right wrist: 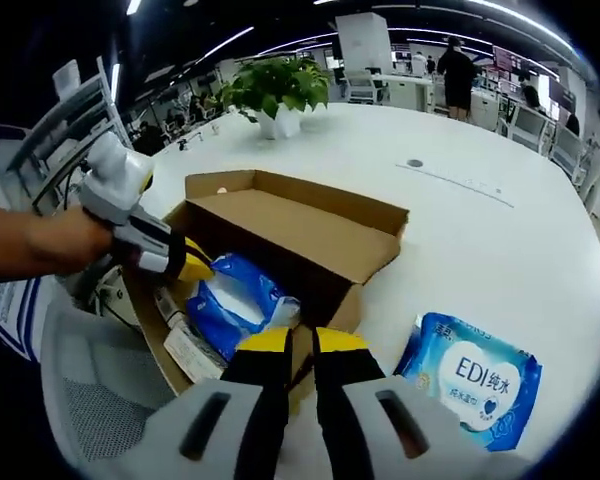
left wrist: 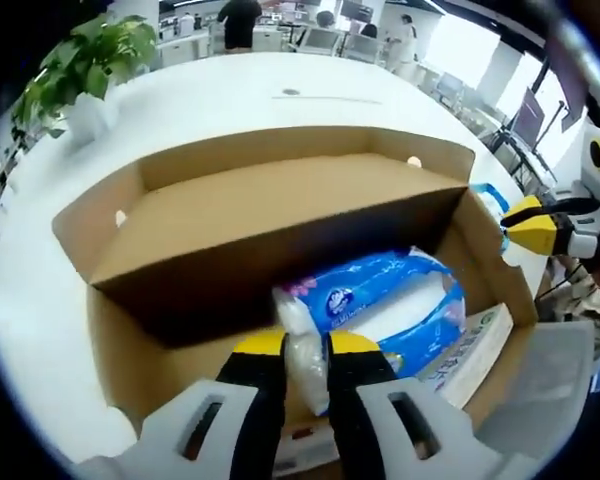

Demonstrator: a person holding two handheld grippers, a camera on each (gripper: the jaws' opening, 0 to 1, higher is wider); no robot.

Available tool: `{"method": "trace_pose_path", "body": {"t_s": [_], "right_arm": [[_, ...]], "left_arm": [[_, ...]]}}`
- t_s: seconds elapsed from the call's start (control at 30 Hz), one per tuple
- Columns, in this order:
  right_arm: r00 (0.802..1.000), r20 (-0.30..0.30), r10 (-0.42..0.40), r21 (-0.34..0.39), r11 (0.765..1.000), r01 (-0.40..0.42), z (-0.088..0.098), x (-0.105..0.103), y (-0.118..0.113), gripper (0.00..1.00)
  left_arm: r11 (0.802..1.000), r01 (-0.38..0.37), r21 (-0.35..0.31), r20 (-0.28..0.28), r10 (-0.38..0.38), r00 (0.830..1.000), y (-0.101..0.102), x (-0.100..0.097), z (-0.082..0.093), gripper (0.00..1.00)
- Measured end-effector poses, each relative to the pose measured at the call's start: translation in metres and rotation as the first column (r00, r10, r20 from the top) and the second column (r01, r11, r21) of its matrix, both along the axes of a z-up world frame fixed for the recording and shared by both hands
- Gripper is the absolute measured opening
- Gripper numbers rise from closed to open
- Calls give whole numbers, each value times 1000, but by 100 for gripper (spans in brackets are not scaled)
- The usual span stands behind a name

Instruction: Operate the shoe box by opening the lid, removing the specified soft item, and placing it in the target area until the item is outside and the box remains undamaged.

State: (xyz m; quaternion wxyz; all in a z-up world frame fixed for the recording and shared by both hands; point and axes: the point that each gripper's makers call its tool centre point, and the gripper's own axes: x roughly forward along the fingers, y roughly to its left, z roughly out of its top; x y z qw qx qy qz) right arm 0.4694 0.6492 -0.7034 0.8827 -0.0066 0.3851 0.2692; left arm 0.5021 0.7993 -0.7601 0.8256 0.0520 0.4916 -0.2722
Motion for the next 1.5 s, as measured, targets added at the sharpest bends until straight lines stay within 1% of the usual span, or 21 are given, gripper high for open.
{"method": "trace_pose_path", "body": {"t_s": [0.03,0.13,0.23,0.27,0.37,0.43,0.47,0.5,0.53,0.57,0.63,0.67,0.7,0.73,0.8,0.87,0.9,0.93,1.13,1.3,1.5], "right_arm": [[1000,-1,3,0,1000,-3,0,0,2,7],[1000,-11,27,1,1000,-27,-5,0,19,8],[997,-49,64,-25,998,-66,-19,-1,35,11],[996,-50,68,-30,997,-70,-22,1,39,10],[996,-68,50,-59,997,-54,-30,10,44,10],[997,-73,32,-52,998,-36,-32,16,49,11],[996,-83,37,-78,996,-43,-36,16,49,12],[993,-113,38,-121,991,-52,-42,13,47,12],[991,-128,38,-143,988,-56,-45,12,45,12],[992,-118,40,-147,988,-58,-48,14,47,13],[988,-153,37,-198,978,-67,-56,10,40,13],[985,-168,35,-213,975,-71,-60,9,38,13],[984,-177,38,-207,975,-75,-64,8,39,14],[981,-189,30,-215,974,-71,-68,8,38,14],[982,-186,35,-216,973,-76,-68,10,39,12],[975,-215,54,-198,975,-97,-69,7,44,6],[974,-215,71,-203,972,-116,-70,7,45,4],[974,-215,77,-219,968,-125,-72,7,45,3],[972,-221,76,-208,970,-123,-71,8,43,0],[978,-196,74,-195,974,-112,-61,8,43,0],[984,-170,58,-162,983,-86,-45,8,46,0]], "left_arm": [[1000,-1,-4,-2,1,1000,1,0,0,11],[1000,-5,-17,-5,5,1000,3,-1,0,11],[1000,-3,-28,-7,3,1000,2,-2,-1,11],[1000,-4,-30,-9,4,1000,3,-2,-2,11],[999,-10,-35,-15,10,1000,3,-3,-3,12],[999,-4,-33,-14,4,1000,2,-4,-3,12],[999,-4,-35,-15,4,1000,1,-4,-3,12],[999,-4,-36,-17,3,1000,1,-4,-3,12],[999,-5,-38,-19,5,1000,1,-4,-4,12],[999,-8,-42,-20,7,1000,1,-4,-4,12],[999,-5,-45,-30,4,1000,1,-5,-5,10],[998,-13,-54,-38,11,999,2,-5,-5,8],[997,-23,-77,-54,19,998,0,-7,-5,4],[997,-15,-78,-61,10,998,-1,-8,-5,2],[998,-3,-69,-54,-1,999,-3,-9,-5,0],[998,11,-66,-59,-15,998,-6,-11,-7,0],[998,25,-57,-53,-28,998,-6,-11,-7,0],[998,22,-60,-57,-25,998,-6,-11,-8,0],[997,25,-74,-70,-31,997,-5,-12,-4,0],[996,31,-88,-63,-37,997,-3,-13,6,0],[993,41,-109,-32,-45,998,0,-14,24,0]]}}
